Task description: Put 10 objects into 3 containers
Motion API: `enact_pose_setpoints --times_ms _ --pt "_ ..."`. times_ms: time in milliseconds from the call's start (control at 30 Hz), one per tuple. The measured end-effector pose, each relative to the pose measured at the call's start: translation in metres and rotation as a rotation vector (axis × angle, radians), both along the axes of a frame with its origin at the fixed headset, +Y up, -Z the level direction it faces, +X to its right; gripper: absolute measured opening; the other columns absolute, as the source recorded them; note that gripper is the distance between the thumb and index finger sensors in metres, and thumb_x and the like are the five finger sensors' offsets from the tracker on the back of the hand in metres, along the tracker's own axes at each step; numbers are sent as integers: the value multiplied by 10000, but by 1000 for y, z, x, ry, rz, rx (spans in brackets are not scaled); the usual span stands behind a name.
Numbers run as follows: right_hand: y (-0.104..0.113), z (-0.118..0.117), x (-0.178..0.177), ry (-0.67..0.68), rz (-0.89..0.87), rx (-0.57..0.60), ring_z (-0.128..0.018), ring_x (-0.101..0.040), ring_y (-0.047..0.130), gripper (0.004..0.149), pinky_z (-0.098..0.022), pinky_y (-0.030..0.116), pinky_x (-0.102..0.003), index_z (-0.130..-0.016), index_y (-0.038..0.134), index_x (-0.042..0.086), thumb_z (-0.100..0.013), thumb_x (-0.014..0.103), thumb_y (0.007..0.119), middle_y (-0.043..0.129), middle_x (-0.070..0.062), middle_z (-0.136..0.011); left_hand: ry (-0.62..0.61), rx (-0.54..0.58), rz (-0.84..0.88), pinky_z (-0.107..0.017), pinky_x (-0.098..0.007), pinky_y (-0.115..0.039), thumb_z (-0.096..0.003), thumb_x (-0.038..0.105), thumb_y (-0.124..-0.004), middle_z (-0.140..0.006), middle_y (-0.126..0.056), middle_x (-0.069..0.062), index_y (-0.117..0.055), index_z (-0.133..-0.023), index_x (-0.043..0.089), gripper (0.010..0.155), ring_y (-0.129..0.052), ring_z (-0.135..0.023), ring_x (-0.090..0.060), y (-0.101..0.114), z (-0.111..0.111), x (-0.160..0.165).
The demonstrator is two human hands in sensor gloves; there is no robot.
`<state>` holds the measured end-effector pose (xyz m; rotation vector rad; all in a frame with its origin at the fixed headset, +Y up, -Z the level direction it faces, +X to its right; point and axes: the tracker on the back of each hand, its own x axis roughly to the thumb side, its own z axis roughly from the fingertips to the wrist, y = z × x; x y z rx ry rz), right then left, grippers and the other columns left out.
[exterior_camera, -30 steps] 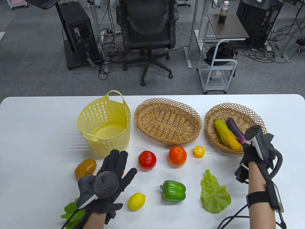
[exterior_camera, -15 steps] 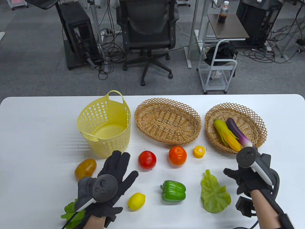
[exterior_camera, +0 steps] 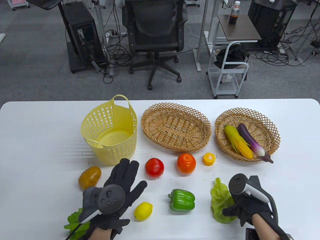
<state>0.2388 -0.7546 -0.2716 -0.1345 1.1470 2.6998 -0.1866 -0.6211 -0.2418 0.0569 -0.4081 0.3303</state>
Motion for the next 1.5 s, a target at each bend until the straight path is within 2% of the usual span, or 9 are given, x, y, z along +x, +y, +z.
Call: enact_pose_setpoints --times_ms 100,267,567,733,900,1000,1167,1267,1500 --pt "-11 0 1 16 33 -15 -890 -445 588 951 -665 624 -577 -1106 91 191 -519 463 788 231 -285 -1100 2 -1 -2 -736 -630 -610 -660 685 -378 -1264 -381 -241 -372 -1242 191 763 -502 -1132 -532 0 0 0" --pt "-16 -2 -6 71 94 41 -841 -415 646 929 -637 666 -543 -1102 134 159 -520 422 808 309 -284 -1073 6 -7 -6 -736 -629 -610 -660 684 -379 -1263 -379 -243 -373 -1241 191 762 -504 -1131 -532 0 -1 1" --pt "-12 -8 -8 98 161 211 -738 -338 826 756 -545 800 -443 -1092 405 184 -503 321 860 594 -263 -985 8 -8 -5 -734 -630 -611 -661 683 -380 -1263 -382 -244 -375 -1241 187 763 -507 -1128 -535 0 -2 1" --pt "-8 -13 -9 100 176 268 -681 -320 891 616 -497 840 -409 -1008 613 132 -479 293 883 755 -226 -887 6 -11 -5 -734 -631 -611 -661 682 -380 -1262 -381 -247 -375 -1241 187 763 -505 -1127 -538 0 -2 2" --pt "-5 -16 -7 96 151 282 -655 -318 918 552 -481 853 -401 -957 694 132 -465 284 893 817 -201 -855 6 -9 -1 -733 -631 -612 -661 682 -379 -1262 -383 -247 -376 -1240 186 763 -507 -1126 -538 0 -2 1" --pt "8 -17 -3 75 88 329 -650 -320 921 530 -480 852 -402 -953 706 145 -473 285 882 820 -202 -853 8 -7 2 -732 -632 -612 -660 681 -382 -1261 -384 -247 -377 -1239 187 761 -509 -1125 -538 0 -3 0" --pt "51 -26 14 -10 -61 456 -656 -342 905 509 -484 833 -422 -967 704 141 -499 269 857 811 -229 -863 18 -8 -2 -730 -634 -612 -661 679 -383 -1260 -386 -250 -380 -1239 182 763 -510 -1124 -540 -1 -4 -1" --pt "70 -35 29 -101 -213 426 -672 -381 883 500 -494 813 -444 -1008 666 136 -540 239 808 774 -259 -902 -2 -34 12 -729 -633 -615 -662 678 -382 -1258 -387 -253 -380 -1238 181 761 -513 -1122 -542 -2 -6 -1" --pt "106 -62 64 -296 -378 581 -737 -431 802 460 -550 744 -513 -1017 674 149 -567 186 761 706 -274 -961 -14 -59 40 -728 -635 -614 -663 675 -383 -1256 -387 -258 -382 -1237 174 762 -513 -1118 -546 -4 -9 -3"
